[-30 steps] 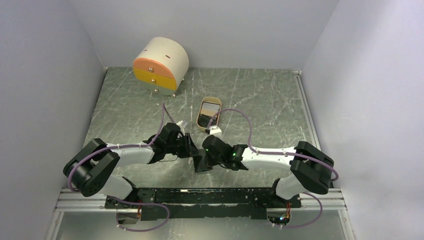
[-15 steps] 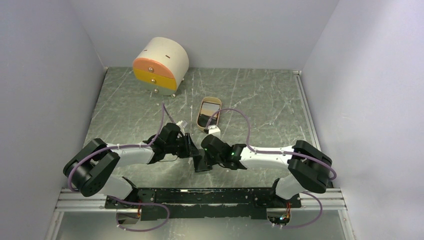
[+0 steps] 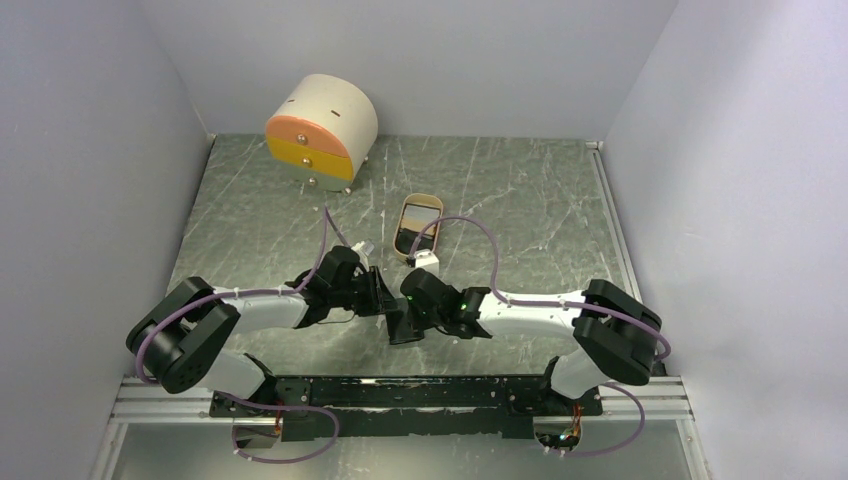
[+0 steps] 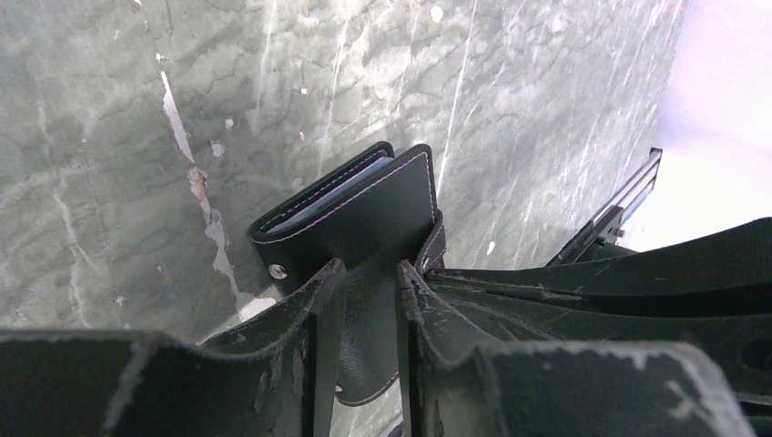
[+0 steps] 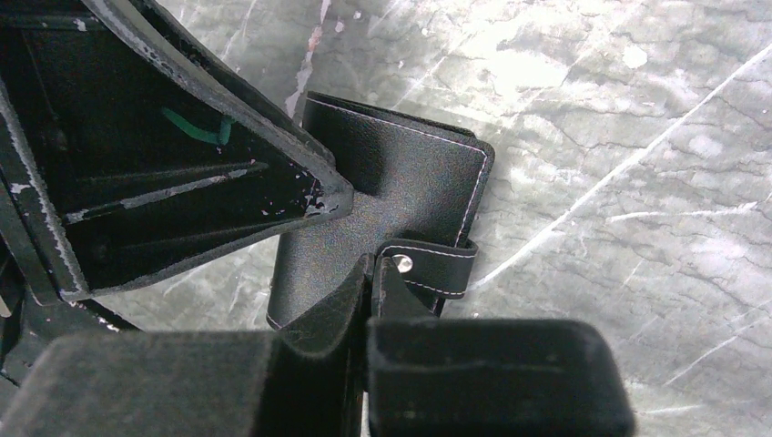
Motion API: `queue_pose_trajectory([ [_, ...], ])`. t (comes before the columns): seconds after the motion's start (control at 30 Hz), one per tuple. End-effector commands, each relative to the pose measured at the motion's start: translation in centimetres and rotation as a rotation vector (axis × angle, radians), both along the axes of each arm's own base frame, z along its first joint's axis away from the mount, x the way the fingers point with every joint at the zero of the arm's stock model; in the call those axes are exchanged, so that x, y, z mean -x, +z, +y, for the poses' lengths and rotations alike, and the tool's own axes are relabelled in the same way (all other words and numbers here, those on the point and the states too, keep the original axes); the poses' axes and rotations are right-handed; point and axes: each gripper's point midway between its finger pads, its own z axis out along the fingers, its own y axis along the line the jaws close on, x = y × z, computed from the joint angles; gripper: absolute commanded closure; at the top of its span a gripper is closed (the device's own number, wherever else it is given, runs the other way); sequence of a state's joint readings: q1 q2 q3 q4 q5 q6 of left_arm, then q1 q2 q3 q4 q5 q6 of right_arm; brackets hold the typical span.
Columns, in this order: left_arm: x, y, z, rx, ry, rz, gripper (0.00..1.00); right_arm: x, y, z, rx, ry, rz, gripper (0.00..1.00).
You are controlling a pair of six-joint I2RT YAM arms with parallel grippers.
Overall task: Put the credit cards into the card holder
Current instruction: Close the card holder at the center of the board.
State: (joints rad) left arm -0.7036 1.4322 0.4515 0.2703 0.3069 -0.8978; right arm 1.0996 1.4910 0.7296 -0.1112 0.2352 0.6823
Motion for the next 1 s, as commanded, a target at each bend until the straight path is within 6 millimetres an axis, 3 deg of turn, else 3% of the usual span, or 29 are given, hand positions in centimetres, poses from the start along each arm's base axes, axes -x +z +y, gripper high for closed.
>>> queue_pose_trajectory([
  [0.0, 1.4, -1.1, 0.3, -0.011, -0.031, 0.049, 0.68, -0.2, -0.1, 1.1, -0.021, 0.013, 0.004, 1.00],
  [0.23, 1.4, -1.1, 0.3, -0.009, -0.034, 0.050, 0.68, -0.2, 0.1, 1.7, -0.045, 0.027, 0.006, 1.00],
  [0.57, 1.5, -1.1, 0.4, -0.008, -0.032, 0.050, 0.69, -0.5, -0.8, 1.0, -0.003, 0.012, 0.002, 1.00],
  [0.67, 1.5, -1.1, 0.3, -0.006, -0.032, 0.050, 0.69, -0.5, 0.1, 1.4, -0.006, 0.033, -0.001, 1.00],
  [0.73, 1.5, -1.1, 0.3, -0.007, -0.033, 0.051, 0.69, -0.7, 1.3, 1.3, 0.005, 0.026, -0.010, 0.92],
  [0.87, 1.5, -1.1, 0.5, -0.012, -0.027, 0.050, 0.69, -0.4, 3.2, 0.2, 0.023, 0.007, -0.008, 0.83],
  [0.97, 1.5, -1.1, 0.5, -0.013, -0.026, 0.051, 0.69, -0.3, 3.3, -1.4, 0.054, -0.028, -0.015, 0.80],
])
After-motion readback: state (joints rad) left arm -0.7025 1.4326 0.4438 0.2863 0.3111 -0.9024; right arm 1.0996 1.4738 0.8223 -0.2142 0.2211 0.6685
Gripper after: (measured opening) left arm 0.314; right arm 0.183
